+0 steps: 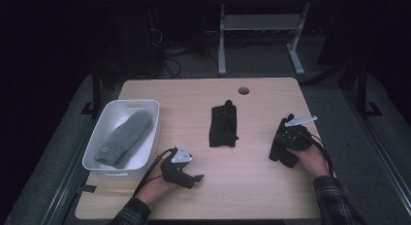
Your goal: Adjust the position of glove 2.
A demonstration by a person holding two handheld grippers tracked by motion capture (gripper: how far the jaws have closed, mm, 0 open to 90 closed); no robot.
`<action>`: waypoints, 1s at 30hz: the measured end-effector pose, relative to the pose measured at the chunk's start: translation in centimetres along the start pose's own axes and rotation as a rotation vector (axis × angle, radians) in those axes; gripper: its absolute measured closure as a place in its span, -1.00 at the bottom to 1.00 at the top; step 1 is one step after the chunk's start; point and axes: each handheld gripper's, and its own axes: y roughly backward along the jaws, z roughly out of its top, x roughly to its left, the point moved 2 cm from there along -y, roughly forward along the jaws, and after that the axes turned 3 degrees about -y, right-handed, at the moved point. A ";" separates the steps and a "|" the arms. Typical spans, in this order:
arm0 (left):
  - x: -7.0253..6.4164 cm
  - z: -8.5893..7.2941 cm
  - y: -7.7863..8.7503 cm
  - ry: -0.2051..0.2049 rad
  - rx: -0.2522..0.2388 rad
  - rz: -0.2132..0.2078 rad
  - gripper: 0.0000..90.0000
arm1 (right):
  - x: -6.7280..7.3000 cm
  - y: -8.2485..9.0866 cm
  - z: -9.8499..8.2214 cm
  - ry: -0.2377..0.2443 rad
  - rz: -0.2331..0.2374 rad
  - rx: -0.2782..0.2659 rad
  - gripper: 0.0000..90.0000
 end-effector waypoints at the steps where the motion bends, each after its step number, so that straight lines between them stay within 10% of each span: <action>1: 0.0 0.0 0.0 0.000 0.000 0.000 -0.73 | 0.4 0.1 -0.2 0.009 0.004 -0.001 1.00; 30: 0.0 0.0 -0.1 -0.002 -0.004 0.003 -0.73 | 11.7 0.3 -1.7 0.214 0.234 0.051 1.00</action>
